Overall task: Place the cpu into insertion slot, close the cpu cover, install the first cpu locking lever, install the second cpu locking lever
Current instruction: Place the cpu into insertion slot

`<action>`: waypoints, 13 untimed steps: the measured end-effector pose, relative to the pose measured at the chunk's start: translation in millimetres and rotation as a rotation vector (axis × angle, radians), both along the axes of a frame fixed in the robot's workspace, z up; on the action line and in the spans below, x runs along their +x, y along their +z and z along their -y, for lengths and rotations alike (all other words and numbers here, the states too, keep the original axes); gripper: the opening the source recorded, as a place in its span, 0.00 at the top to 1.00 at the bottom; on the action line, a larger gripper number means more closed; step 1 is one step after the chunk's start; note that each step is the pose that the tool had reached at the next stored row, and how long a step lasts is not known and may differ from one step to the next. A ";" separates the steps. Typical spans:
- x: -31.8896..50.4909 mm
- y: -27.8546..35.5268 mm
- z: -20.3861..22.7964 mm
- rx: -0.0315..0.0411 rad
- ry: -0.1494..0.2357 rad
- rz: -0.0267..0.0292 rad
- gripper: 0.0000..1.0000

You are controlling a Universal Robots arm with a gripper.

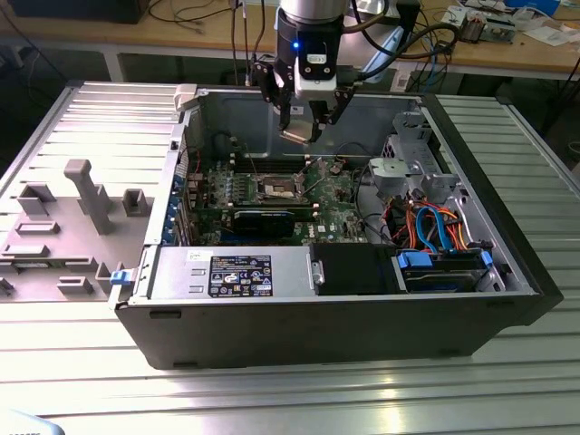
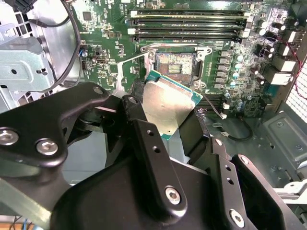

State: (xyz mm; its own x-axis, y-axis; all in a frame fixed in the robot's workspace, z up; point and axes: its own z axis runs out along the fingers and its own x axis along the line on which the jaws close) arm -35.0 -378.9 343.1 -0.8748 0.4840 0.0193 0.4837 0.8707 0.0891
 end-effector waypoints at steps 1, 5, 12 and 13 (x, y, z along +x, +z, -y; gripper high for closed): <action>0.0 0.0 0.0 0.0000 -0.002 0.0000 0.46; 0.0 -0.1 0.0 0.0000 -0.009 0.0000 0.46; 0.0 -0.2 0.0 0.0000 -0.023 0.0000 0.46; 0.0 -0.3 0.0 0.0000 -0.025 0.0000 0.46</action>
State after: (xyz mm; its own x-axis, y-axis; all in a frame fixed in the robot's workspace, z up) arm -35.0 -378.9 342.9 -0.8626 0.5054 0.0193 0.5050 0.8585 0.0891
